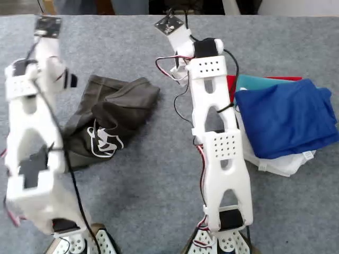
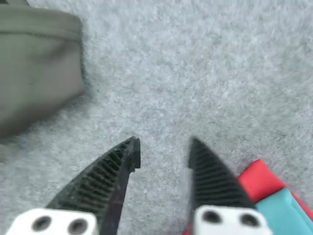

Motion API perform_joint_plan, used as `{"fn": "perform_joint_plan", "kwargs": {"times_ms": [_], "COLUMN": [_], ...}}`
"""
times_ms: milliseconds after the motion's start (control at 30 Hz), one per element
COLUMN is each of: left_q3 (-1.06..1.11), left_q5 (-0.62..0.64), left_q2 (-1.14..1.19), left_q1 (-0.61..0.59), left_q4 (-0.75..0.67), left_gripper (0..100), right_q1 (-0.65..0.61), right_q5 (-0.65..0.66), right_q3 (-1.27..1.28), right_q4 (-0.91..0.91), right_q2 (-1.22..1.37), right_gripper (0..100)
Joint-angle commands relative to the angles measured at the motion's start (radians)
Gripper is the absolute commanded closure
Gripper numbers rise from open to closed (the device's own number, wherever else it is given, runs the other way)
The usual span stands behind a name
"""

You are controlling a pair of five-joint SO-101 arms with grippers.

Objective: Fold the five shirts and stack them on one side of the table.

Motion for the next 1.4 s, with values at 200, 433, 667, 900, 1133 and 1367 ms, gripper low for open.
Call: {"fn": "perform_joint_plan", "kwargs": {"times_ms": [200, 433, 667, 900, 1133, 1367], "left_q3": [-0.529, -0.792, -0.977, -1.188, -1.471, -1.471], "left_q5": [0.011, 0.009, 0.008, 0.005, 0.003, 0.005], "left_q2": [0.462, 0.680, 0.901, 0.941, 0.953, 0.942], "left_q1": [0.108, 0.094, 0.090, 0.061, 0.004, -0.084], "left_q4": [0.173, 0.269, 0.276, 0.437, 0.640, 0.640], "left_gripper": [78, 79, 93, 97, 97, 97], "right_q1": [-0.012, -0.054, -0.077, -0.103, -0.236, -0.345], "right_q5": [0.008, 0.006, 0.006, -0.097, -0.242, -0.362], "right_q3": [-0.044, -0.036, -0.042, -0.044, -0.044, -0.041], "right_q4": [-0.021, -0.020, -0.021, -0.044, -0.146, -0.288], "right_q2": [-0.008, -0.005, -0.007, -0.008, 0.004, 0.094], "right_gripper": [90.2, 90.3, 90.3, 89.6, 74.8, 74.8]}}
